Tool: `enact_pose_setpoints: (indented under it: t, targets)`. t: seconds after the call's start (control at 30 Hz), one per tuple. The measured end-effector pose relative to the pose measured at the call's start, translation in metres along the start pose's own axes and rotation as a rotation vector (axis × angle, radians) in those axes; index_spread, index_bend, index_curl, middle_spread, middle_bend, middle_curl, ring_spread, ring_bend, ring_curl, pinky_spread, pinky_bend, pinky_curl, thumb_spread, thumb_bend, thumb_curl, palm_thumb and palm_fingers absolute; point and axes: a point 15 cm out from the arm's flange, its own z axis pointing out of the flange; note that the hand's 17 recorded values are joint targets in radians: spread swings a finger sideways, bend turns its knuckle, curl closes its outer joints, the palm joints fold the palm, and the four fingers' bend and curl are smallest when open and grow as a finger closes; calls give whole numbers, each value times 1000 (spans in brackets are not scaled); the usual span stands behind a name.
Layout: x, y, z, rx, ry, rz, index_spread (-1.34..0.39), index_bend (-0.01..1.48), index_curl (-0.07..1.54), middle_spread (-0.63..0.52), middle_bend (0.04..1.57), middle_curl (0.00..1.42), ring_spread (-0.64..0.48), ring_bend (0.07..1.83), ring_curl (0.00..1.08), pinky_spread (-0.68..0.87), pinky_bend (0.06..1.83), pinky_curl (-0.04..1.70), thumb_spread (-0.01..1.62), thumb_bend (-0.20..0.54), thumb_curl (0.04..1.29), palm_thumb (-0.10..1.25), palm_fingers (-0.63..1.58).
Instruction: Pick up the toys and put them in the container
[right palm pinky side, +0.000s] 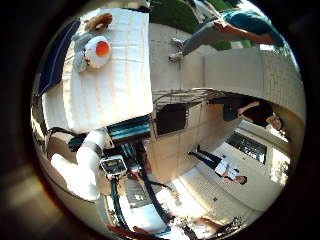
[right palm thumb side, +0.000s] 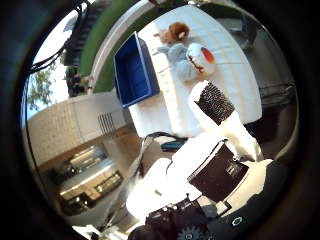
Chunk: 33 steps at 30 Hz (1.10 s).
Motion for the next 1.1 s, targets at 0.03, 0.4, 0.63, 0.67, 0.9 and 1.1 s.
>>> enact_pose_setpoints:
  t: [0.03,0.4,0.63,0.67,0.9,1.1]
  targets:
    - [3,-1,-1,-4,-4,-1,-204,196,382,33,163,290,290,308,330,420,422,184,1298,-18,323,657,344]
    - [42,-48,32,-69,-65,-34,-173,135,338,31,170,301,269,325,340,413,489,202,1280,-23,326,655,208]
    - [57,-100,52,4,-28,-71,-163,149,297,34,176,312,260,347,339,397,519,209,1228,-23,339,641,166]
    - [57,-106,57,2,-27,-86,-167,141,288,32,175,315,259,356,340,400,527,211,1217,-24,341,639,151]
    - [46,-138,115,-27,-27,-151,-170,147,266,34,178,321,255,368,341,396,545,217,1192,-25,347,641,118]
    - [8,-150,167,-84,-23,-241,-161,159,259,34,178,326,252,374,339,394,542,216,1164,-26,348,642,113]
